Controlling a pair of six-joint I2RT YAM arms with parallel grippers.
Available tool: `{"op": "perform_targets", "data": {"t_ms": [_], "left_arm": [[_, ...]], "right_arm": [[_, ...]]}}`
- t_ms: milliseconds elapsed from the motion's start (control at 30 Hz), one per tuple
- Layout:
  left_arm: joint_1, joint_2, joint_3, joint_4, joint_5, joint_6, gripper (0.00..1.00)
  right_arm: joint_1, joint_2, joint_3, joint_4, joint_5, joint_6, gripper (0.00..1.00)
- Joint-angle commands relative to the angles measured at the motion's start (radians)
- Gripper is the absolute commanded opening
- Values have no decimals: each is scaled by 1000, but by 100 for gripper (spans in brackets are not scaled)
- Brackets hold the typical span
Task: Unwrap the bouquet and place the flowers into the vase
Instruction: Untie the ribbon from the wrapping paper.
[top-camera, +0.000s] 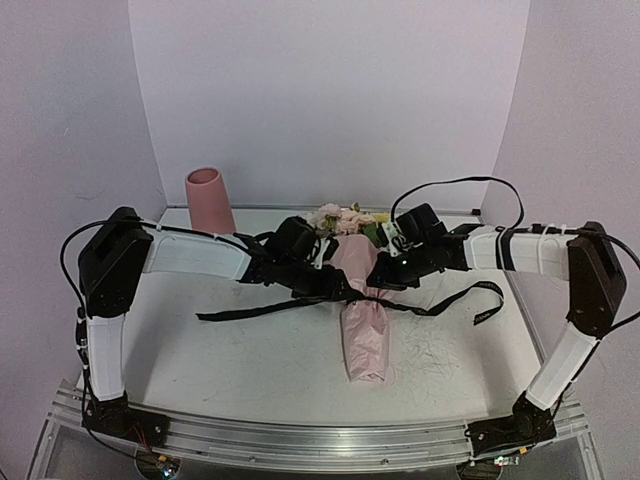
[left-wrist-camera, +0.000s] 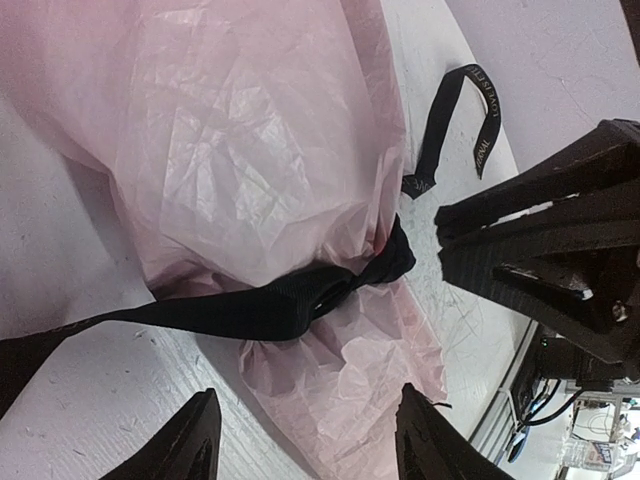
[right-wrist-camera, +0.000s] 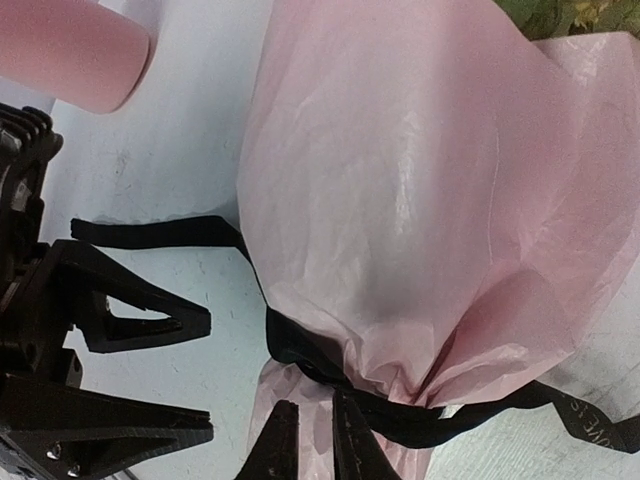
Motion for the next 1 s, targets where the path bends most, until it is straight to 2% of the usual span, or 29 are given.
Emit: {"op": "perform_targets", "data": {"t_ms": [0, 200, 367, 500, 633, 767, 967], "left_arm": [[-5, 26, 63, 3, 35, -26, 60], [-13, 78, 99, -13, 40, -45, 59], [-17, 161, 159, -132, 19, -67, 52], [-19, 176, 140, -157, -3, -95, 52], [-20, 175, 115, -171, -22, -103, 52], [-20, 162, 93, -174, -46, -109, 52], [-24, 156, 106, -174, -60, -102, 52]], "right_arm": [[3, 44, 19, -61, 7, -13, 15], [3, 115, 71, -131, 39, -52, 11], [4, 167, 98, -184, 69, -78, 10], [3, 167, 103, -201, 84, -97, 10], [4, 133, 98, -204, 37, -123, 16], [4, 138, 92, -204, -92, -139, 32], [3, 175, 103, -199, -204, -146, 35]]}}
